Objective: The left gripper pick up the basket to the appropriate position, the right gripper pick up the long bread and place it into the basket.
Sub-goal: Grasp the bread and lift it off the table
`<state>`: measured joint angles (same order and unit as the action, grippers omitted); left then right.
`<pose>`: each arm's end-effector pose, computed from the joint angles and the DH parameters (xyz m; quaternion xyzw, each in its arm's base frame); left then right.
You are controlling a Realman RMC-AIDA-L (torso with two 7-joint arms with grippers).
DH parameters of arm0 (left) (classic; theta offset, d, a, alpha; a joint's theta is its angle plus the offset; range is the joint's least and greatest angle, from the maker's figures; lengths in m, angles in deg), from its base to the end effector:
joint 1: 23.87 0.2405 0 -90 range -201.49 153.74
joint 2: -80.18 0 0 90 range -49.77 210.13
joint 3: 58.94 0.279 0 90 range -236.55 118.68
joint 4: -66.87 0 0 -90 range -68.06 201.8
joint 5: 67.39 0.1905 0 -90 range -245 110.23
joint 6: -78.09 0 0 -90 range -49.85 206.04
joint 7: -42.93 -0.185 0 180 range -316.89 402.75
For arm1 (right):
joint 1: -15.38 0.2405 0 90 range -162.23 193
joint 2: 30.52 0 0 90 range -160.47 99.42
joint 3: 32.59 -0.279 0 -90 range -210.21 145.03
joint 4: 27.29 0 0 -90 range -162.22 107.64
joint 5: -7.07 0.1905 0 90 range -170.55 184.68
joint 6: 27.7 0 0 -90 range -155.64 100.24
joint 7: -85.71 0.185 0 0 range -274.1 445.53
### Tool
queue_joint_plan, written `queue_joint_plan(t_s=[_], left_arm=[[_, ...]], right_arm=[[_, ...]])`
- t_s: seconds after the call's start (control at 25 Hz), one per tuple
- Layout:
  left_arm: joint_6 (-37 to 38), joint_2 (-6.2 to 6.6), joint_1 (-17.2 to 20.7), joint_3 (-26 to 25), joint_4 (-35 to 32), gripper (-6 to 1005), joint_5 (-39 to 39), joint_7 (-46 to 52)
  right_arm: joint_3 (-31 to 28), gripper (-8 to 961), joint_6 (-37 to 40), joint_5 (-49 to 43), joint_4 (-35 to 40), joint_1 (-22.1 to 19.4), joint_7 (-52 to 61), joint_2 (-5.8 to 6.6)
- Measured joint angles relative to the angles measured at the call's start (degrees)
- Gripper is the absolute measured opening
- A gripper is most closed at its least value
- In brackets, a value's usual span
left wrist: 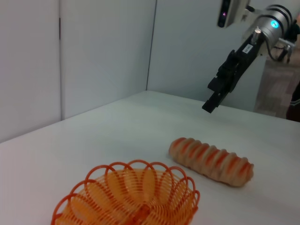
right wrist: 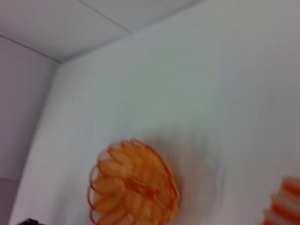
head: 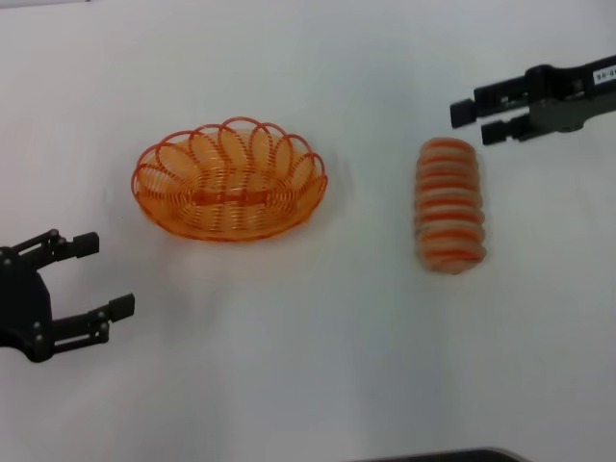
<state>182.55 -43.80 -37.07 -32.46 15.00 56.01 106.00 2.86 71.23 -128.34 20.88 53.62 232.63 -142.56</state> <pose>-0.3132 0.2351 -0.0248 -0.9437 -0.1672 -0.2180 0.1842 0.2616 0.3642 0.0154 -0.7650 0.6332 0.1047 0.0536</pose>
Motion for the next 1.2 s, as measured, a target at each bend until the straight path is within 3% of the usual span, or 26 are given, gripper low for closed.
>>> queue_joint_plan(t_s=[0.56,0.96,1.2], left_arm=[[3.36,0.06,-0.77,0.03,1.58,843,5.08,-4.53],[4.19,0.01,-1.41,0.42,1.6,842,5.1,-4.51],[4.01,-0.04,-1.16,0.42,1.97,842,5.1,-4.57]], right_arm=[[1.95,838,3.83,-24.24,0.4,8.87,10.73,-1.2],[7.4,841,0.07,-26.82,-0.01,13.58,15.52,-3.51],[9.29,844,-1.71,-27.12,-0.69,14.5,20.01,-3.77]])
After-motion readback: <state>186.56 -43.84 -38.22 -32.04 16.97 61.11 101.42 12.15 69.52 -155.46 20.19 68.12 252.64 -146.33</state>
